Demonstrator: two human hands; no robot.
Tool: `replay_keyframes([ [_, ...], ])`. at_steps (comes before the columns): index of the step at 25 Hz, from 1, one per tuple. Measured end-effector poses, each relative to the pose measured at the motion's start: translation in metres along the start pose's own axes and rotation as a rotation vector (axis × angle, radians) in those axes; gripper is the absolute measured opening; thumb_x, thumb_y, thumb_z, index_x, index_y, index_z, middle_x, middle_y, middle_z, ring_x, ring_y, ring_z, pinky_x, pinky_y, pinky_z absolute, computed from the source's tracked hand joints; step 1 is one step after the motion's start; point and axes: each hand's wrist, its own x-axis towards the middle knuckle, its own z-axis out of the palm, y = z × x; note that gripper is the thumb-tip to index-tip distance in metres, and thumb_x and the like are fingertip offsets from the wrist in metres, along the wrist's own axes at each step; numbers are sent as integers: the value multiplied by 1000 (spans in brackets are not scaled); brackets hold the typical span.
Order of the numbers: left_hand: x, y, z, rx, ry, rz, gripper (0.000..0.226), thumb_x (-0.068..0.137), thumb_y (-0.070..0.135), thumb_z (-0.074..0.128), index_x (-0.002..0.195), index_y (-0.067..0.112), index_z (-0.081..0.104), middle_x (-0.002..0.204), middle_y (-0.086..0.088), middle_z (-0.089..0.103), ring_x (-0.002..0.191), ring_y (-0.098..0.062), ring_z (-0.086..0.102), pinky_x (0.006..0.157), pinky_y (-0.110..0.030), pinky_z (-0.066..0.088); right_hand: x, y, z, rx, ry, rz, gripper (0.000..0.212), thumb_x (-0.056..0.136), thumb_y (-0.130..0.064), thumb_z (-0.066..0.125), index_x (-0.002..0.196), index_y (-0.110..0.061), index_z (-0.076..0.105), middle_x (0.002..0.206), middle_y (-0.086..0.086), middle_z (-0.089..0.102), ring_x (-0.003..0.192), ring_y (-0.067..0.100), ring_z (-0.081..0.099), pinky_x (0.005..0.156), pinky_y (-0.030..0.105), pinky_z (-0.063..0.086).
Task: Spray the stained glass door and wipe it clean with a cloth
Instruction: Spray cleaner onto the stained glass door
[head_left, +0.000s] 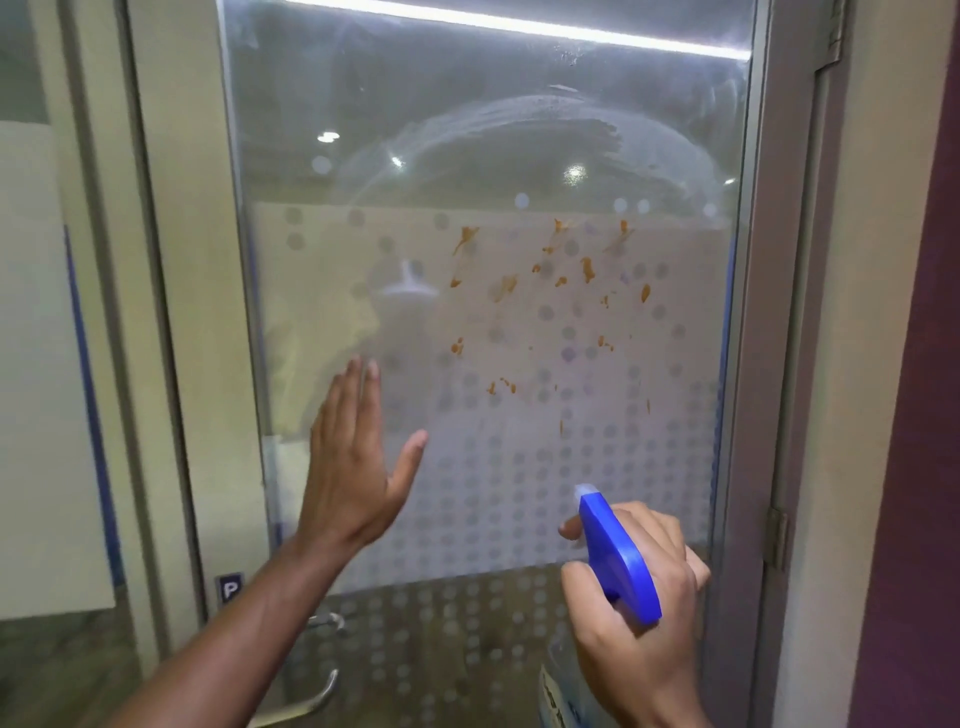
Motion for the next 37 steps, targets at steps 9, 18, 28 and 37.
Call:
replay_keyframes([
  [9, -150, 117, -59, -145, -302, -225, 105, 93, 79, 40, 172, 29, -9, 181, 15, -11, 165, -1, -21, 139, -45, 0, -29, -6, -48, 143, -350, 61, 12, 72, -25, 57, 77, -32, 66, 86, -12, 66, 95, 8, 59, 96, 33, 36],
  [18, -264, 222, -132, -335, -569, -433, 98, 80, 44, 74, 161, 49, 18, 167, 39, 14, 164, 7, 6, 139, -36, 14, -80, -18, -112, 522, -709, 117, 6, 74, -16, 66, 77, -15, 71, 77, 1, 64, 70, 15, 61, 68, 26, 46],
  [28, -378, 300, -227, -359, -571, -840, 36, 81, 19, 94, 114, 18, 79, 114, 10, 82, 111, -1, 75, 101, -21, 56, -175, -59, -156, 777, -1235, 188, 16, 80, -18, 69, 87, -4, 73, 88, -4, 75, 75, 5, 64, 73, 18, 50],
  [37, -499, 321, -358, -142, -320, -1158, 38, 75, 23, 99, 95, 35, 70, 100, 15, 77, 95, 7, 72, 90, -18, 58, -286, -151, -172, 904, -1556, 73, 14, 88, -10, 85, 84, -11, 72, 86, 16, 67, 70, 14, 59, 69, 27, 48],
])
